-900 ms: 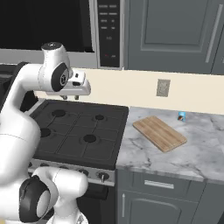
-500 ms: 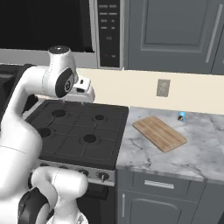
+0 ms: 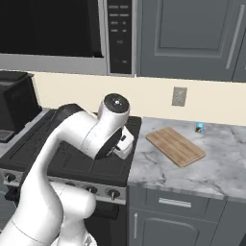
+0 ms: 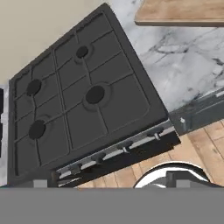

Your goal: Open the drawer on the right and place the cutting tools on the cutting board.

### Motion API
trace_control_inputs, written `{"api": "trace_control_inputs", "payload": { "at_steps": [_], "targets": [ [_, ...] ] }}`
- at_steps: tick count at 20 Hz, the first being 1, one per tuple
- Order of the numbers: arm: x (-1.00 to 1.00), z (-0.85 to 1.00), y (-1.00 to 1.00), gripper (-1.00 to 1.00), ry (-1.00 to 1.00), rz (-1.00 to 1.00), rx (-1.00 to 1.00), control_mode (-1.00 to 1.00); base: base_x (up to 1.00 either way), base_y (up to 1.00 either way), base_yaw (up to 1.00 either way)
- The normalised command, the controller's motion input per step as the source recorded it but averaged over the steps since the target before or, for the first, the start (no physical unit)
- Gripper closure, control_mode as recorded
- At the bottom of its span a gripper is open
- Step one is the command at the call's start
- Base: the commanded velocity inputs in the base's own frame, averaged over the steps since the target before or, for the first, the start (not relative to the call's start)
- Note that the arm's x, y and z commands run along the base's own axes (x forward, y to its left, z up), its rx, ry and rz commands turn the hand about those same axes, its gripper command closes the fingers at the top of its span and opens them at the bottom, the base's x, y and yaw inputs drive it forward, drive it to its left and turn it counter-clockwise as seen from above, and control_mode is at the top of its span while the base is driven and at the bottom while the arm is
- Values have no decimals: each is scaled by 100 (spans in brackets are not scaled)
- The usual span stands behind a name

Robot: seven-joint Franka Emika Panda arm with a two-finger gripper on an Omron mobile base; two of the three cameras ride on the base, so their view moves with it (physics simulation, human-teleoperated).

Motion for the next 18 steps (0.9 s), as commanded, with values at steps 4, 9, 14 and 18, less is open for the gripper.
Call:
{"api": "trace_control_inputs", "payload": {
  "at_steps": [4,9,14,18],
  "targets": [
    [-70,-42,-100,-100,0,-45,42,-100,0,0,0],
    [-60,-48,-100,-100,1,-50,40,-100,0,0,0],
    [-35,-36,-83,-100,6,-44,36,-100,0,0,0],
    [-6,-12,-19,-100,2,-11,4,-100,0,0,0]
  ]
}}
